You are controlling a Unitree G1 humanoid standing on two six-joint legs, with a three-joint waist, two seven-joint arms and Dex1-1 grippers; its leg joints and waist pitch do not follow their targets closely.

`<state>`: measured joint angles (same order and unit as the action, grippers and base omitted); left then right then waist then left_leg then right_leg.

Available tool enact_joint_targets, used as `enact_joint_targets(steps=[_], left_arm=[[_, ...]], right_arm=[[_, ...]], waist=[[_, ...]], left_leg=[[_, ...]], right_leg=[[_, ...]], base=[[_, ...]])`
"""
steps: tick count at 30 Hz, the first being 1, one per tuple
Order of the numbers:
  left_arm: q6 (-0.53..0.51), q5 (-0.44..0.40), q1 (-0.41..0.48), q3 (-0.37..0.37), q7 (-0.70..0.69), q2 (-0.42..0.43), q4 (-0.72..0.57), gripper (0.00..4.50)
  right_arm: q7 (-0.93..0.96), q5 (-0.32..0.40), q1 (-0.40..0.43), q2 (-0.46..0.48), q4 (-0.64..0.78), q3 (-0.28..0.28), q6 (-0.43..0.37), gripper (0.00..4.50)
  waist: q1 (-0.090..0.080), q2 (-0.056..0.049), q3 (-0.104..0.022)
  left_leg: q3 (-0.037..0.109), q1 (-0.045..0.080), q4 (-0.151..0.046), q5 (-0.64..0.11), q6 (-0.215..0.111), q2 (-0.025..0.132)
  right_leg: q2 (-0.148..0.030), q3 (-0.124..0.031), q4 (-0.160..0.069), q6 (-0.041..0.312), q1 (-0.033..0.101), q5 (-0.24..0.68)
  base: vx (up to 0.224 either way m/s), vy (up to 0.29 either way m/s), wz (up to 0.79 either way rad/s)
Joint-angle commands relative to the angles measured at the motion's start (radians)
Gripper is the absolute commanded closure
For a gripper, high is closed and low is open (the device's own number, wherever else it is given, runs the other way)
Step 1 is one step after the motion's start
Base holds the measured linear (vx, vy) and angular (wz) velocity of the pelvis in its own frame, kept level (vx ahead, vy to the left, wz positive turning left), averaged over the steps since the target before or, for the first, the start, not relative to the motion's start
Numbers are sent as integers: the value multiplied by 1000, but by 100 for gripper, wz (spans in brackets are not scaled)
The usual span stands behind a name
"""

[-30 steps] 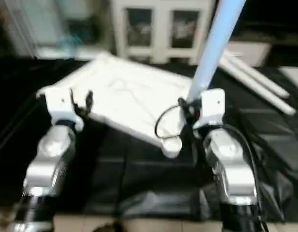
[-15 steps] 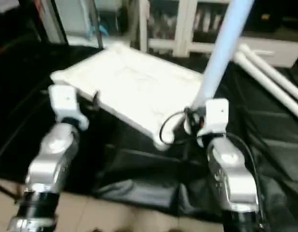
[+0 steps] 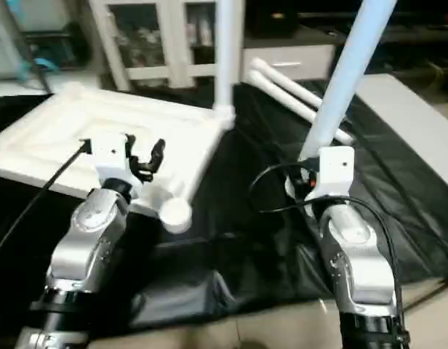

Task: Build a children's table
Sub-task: Pick table leg

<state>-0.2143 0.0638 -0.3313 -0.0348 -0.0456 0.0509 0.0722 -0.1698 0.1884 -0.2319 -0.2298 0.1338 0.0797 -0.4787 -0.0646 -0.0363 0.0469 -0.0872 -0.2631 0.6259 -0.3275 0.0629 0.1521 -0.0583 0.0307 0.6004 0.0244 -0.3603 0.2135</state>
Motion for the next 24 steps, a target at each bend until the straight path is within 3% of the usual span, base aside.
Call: enact_joint_targets(steps=[1,2,3,4,5,6,7,8,9,10,11,12,13,14,15,16,17,18,19,20,21,22,23,24], left_arm=[[-1,-5,5,-6,12,0,-17,115],[-3,-8,8,-9,16,1,-22,115],[-5,-8,10,-12,18,2,-25,115],[-5,-7,12,-14,19,3,-28,115],[-6,-7,14,-13,18,5,-30,115],[-7,-6,15,-13,17,7,-31,115],[-7,-5,17,-11,17,8,-33,115],[-9,-4,18,-9,17,8,-35,115],[-9,-4,18,-9,17,8,-35,115],[-10,-3,19,-9,14,7,-36,115],[-12,-2,19,-9,10,6,-38,115],[-14,-2,20,-9,8,6,-39,115],[-16,-1,20,-9,6,5,-40,115],[-18,-1,20,-6,4,4,-39,115],[-18,-1,20,-6,4,4,-39,115],[-19,2,20,-1,4,3,-38,115],[-20,4,20,0,4,3,-37,115],[-21,5,20,1,4,3,-37,115],[-22,5,20,2,4,3,-36,115],[-23,9,21,4,-1,1,-35,115],[-23,9,21,4,-1,1,-35,115],[-27,23,26,5,-23,-3,-31,115],[-29,24,26,6,-28,-2,-30,115],[-26,43,34,19,-81,7,-30,115]], right_arm=[[-21,0,-10,-11,7,-7,1,262],[-28,1,-11,-14,8,-10,1,262],[-32,-1,-12,-15,8,-12,3,262],[-34,-2,-12,-16,9,-12,4,262],[-33,-4,-11,-15,8,-12,5,262],[-30,-8,-10,-13,7,-11,7,262],[-27,-9,-8,-13,6,-11,8,262],[-23,-9,-6,-11,6,-11,8,262],[-23,-9,-6,-11,6,-11,8,262],[-22,-9,-5,-10,8,-11,8,262],[-21,-9,-4,-10,9,-12,7,262],[-20,-9,-3,-10,10,-13,6,262],[-18,-10,-2,-10,12,-12,6,262],[-15,-11,2,-10,15,-7,6,262],[-15,-11,2,-10,15,-7,6,262],[-12,-14,6,-9,18,-1,6,262],[-10,-15,7,-9,18,0,7,262],[-9,-14,8,-9,20,2,7,262],[-8,-14,9,-9,21,4,6,262],[-7,-15,11,-8,24,9,5,262],[-7,-15,11,-8,24,9,5,262],[-9,-12,13,-13,27,14,4,262],[-10,-11,13,-14,28,14,4,262],[-16,-10,14,-23,28,15,7,262]], waist=[[-23,1,-80],[-19,7,-80],[-8,25,-78],[28,54,-90],[56,58,-98],[94,55,-77],[115,37,-71],[100,-22,-65],[63,-48,-68],[19,-62,-91],[50,-53,-82],[63,-51,-78],[69,-39,-75],[75,-5,-63],[79,17,-61],[93,85,-69],[124,75,-59],[137,68,-74],[135,70,-66],[133,54,-58],[130,53,-53],[120,21,-54],[118,0,-53],[92,-51,-56]], left_leg=[[38,62,-82,230,-319,37],[45,94,-65,303,-416,35],[23,61,-44,331,-452,-9],[-24,-52,7,297,-437,-103],[-27,-111,50,244,-401,-103],[-1,-175,117,108,-256,-39],[21,-183,127,74,-169,3],[17,-110,-33,193,-33,50],[34,-23,-53,213,-81,55],[145,90,-47,457,-293,124],[141,75,-36,480,-332,140],[103,44,-52,474,-323,137],[87,35,-66,443,-329,133],[53,25,-87,288,-376,109],[30,22,-84,196,-364,83],[-29,-37,-16,-7,-295,-32],[-50,-66,70,-84,-253,-87],[-16,-102,102,-14,-179,-65],[-3,-130,114,31,-154,-59],[10,-151,122,83,-103,-43],[15,-153,115,102,-88,-33],[15,-154,29,224,-83,-11],[9,-142,-22,284,-97,4],[54,-85,-67,244,-145,83]], right_leg=[[-4,30,-5,287,7,68],[-16,35,9,271,-26,11],[-32,15,3,270,7,-56],[-42,-65,2,306,143,-161],[-86,-120,-5,361,203,-239],[-167,-189,-51,485,230,-356],[-192,-200,-55,517,226,-408],[-25,-40,15,335,140,-388],[25,28,47,234,53,-187],[23,45,141,60,-85,167],[0,34,151,-1,-91,191],[-13,36,170,-78,-103,126],[-16,37,165,-94,-104,94],[-39,23,108,-51,-101,-14],[-54,8,59,-9,-84,-55],[-83,-76,-31,56,18,29],[-146,-147,-95,129,58,209],[-177,-181,-88,252,115,308],[-169,-171,-77,279,129,289],[-166,-163,-77,345,129,195],[-161,-145,-80,369,126,164],[-92,-66,-72,337,103,148],[-61,-32,-64,287,86,148],[-3,7,-5,161,21,103]], base=[[187,8,19],[187,8,19],[175,52,18],[161,84,18],[161,84,18],[104,105,35],[25,106,32],[25,106,32],[-23,54,-1],[62,26,-5],[62,26,-5],[104,50,12],[72,35,5],[72,35,5],[88,-14,2],[88,-70,19],[88,-70,19],[93,-60,18],[96,-8,3],[96,-8,3],[72,14,2],[71,46,2],[71,46,2],[73,102,-4]])
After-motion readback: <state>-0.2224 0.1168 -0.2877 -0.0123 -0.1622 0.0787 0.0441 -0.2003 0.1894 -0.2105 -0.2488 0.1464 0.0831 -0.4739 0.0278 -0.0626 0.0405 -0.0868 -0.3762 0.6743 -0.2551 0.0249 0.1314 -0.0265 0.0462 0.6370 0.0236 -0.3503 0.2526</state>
